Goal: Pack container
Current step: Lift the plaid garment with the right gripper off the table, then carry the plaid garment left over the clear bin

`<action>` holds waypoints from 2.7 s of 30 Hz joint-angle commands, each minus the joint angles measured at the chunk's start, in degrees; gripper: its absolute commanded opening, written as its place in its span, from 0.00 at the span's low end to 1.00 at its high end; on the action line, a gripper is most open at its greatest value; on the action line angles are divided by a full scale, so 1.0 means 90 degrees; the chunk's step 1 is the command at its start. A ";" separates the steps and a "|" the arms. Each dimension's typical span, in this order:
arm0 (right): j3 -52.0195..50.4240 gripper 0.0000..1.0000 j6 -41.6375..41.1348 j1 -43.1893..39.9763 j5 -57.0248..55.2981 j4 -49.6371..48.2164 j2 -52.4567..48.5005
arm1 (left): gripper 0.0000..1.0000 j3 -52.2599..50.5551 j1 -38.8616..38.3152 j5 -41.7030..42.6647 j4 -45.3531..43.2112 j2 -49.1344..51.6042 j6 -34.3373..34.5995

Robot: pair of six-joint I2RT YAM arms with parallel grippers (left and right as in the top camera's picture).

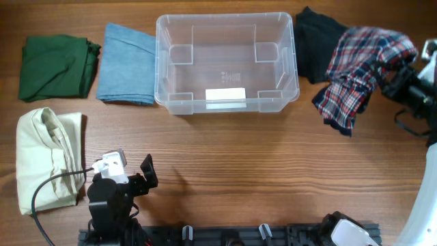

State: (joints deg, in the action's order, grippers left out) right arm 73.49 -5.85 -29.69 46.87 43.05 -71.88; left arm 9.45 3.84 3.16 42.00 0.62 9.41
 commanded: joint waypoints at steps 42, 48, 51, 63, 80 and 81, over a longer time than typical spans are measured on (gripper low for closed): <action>0.1297 0.04 0.0126 0.4425 -0.0923 -0.2322 -0.1943 | 1.00 -0.0002 0.0039 0.0119 0.0068 -0.0051 0.0097; 0.1297 0.04 0.0158 0.4772 -0.1047 -0.2499 -0.2237 | 1.00 -0.0002 0.0039 0.0119 0.0068 -0.0051 0.0097; 0.1297 0.04 0.0270 0.4923 -0.1195 -0.2523 -0.2378 | 1.00 -0.0002 0.0039 0.0119 0.0068 -0.0051 0.0097; 0.1294 0.04 0.0316 0.5066 -0.1906 -0.2426 -0.2732 | 1.00 -0.0002 0.0039 0.0119 0.0068 -0.0051 0.0097; 0.1292 0.04 0.0126 0.5071 -0.2815 -0.2193 -0.3325 | 1.00 -0.0002 0.0039 0.0119 0.0068 -0.0051 0.0097; 0.1292 0.04 0.0129 0.5071 -0.2812 -0.2193 -0.3327 | 1.00 -0.0002 0.0039 0.0119 0.0068 -0.0051 0.0097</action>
State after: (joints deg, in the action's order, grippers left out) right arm 83.09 -4.25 15.92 24.67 23.57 -101.58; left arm 9.45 3.84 3.16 42.00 0.62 9.41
